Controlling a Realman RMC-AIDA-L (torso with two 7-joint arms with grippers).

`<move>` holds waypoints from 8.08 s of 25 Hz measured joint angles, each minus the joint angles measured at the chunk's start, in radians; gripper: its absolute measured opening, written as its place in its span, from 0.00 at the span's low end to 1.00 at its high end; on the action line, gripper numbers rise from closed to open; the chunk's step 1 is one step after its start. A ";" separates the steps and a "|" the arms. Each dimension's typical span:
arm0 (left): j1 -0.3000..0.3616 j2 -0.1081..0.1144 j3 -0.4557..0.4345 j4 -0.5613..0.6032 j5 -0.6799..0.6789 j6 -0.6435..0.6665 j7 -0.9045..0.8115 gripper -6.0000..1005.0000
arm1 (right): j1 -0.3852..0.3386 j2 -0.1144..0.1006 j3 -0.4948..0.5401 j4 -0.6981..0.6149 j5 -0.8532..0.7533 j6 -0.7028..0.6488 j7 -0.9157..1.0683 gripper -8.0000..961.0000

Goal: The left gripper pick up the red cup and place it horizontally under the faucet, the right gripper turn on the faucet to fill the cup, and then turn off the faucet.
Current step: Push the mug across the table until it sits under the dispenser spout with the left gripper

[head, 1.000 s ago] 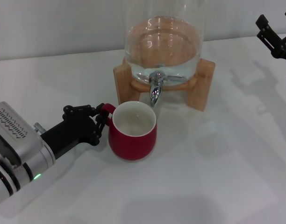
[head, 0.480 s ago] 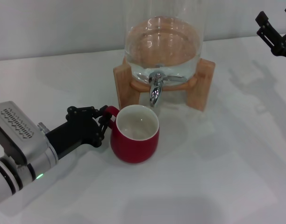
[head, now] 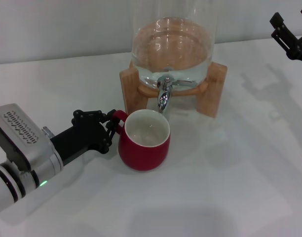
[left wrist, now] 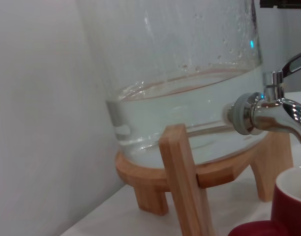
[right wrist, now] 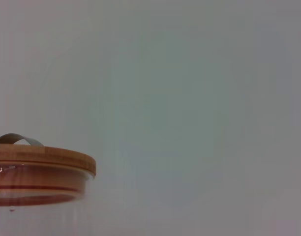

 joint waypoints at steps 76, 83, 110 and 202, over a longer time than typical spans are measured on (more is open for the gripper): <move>-0.038 0.006 0.051 0.000 0.003 0.060 -0.012 0.29 | 0.007 0.000 -0.026 -0.015 0.000 -0.004 0.003 0.89; -0.045 0.006 0.051 -0.002 0.005 0.060 -0.012 0.31 | 0.007 0.000 -0.027 -0.015 0.000 -0.005 0.004 0.89; -0.040 0.006 0.042 -0.002 -0.007 0.074 -0.014 0.41 | 0.007 0.000 -0.028 -0.015 0.000 -0.007 0.005 0.89; 0.099 0.001 0.046 -0.136 -0.006 0.151 0.048 0.87 | 0.001 -0.002 -0.049 -0.014 0.000 -0.018 0.015 0.89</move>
